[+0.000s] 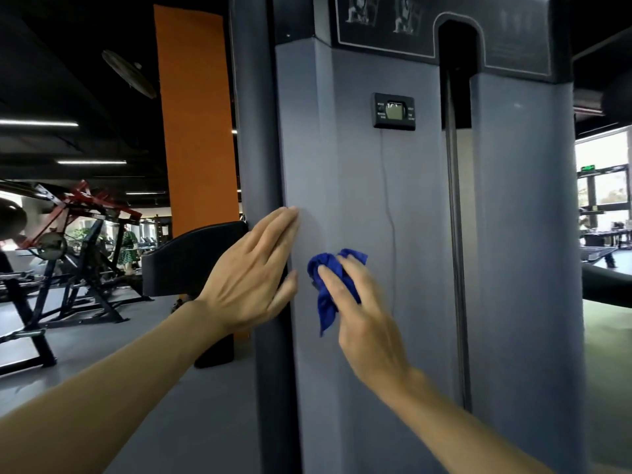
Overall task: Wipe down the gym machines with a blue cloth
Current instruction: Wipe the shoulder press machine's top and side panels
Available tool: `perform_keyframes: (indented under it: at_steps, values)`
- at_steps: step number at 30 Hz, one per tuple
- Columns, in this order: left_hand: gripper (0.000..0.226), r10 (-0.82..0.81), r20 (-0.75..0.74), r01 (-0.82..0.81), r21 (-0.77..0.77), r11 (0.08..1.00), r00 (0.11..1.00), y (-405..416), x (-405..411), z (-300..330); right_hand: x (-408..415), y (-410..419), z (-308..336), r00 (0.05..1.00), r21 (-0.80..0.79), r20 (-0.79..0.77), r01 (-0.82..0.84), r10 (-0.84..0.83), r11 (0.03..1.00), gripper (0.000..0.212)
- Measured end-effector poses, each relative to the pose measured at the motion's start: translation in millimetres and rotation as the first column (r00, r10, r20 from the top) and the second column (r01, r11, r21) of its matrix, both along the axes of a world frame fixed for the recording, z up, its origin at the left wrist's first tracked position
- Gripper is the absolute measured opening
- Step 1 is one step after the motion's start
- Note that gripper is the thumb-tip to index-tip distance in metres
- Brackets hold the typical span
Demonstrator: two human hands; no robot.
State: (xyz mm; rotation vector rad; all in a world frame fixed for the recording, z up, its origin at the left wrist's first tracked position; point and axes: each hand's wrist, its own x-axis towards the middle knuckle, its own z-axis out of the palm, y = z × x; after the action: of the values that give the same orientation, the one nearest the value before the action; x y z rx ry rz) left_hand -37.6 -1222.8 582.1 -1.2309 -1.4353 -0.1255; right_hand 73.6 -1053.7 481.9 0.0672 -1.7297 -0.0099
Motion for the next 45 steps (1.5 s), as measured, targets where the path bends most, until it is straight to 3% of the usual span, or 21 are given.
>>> perform_keyframes:
  at_steps: [3,6,9,13,17,19,21,25,27,32,39,45]
  values:
    - [0.066,0.037,-0.065,-0.036,0.018,0.999,0.997,6,4,4,-6,14,57,0.998,-0.044,-0.037,-0.043,0.042,0.998,0.067]
    - [0.065,0.042,-0.094,-0.037,0.049,0.998,0.995,15,10,9,-15,16,87,0.993,-0.116,-0.115,0.011,-0.024,0.993,0.068]
    - [0.063,0.028,-0.121,-0.025,0.028,0.999,0.992,23,18,7,-15,19,37,0.993,-0.147,-0.109,0.031,-0.047,0.989,0.072]
    - [0.061,0.043,-0.160,-0.049,-0.037,0.998,0.986,31,24,6,2,33,-17,0.997,-0.063,-0.001,0.076,-0.076,0.995,0.083]
    - [0.058,0.106,-0.171,-0.112,-0.026,0.993,0.980,47,32,13,-2,48,73,0.997,-0.269,-0.072,-0.025,0.006,0.963,0.073]
    - [0.058,0.135,-0.157,-0.138,-0.010,0.990,0.978,58,38,16,-5,50,103,0.995,-0.281,-0.095,-0.042,0.016,0.959,0.070]
    - [0.057,0.154,-0.152,-0.154,0.010,0.988,0.976,68,42,18,-6,53,82,0.996,-0.257,-0.082,0.009,-0.031,0.966,0.073]
    - [0.060,0.191,-0.144,-0.191,0.009,0.981,0.971,83,47,13,8,62,-19,0.999,-0.161,0.011,0.045,-0.044,0.986,0.079]
    - [0.060,0.159,-0.215,-0.176,-0.064,0.982,0.964,92,46,7,11,80,-10,0.999,-0.152,0.037,0.032,-0.026,0.988,0.080]
    - [0.063,0.160,-0.259,-0.201,-0.143,0.969,0.953,97,48,10,6,95,91,0.992,-0.289,-0.093,0.051,-0.081,0.956,0.069]
    - [0.063,0.192,-0.229,-0.231,-0.154,0.961,0.954,96,48,7,15,96,-32,0.998,-0.215,0.015,0.058,-0.056,0.975,0.077]
    - [0.063,0.197,-0.239,-0.238,-0.156,0.959,0.951,96,49,8,18,127,94,0.993,-0.318,-0.112,-0.005,-0.032,0.948,0.063]
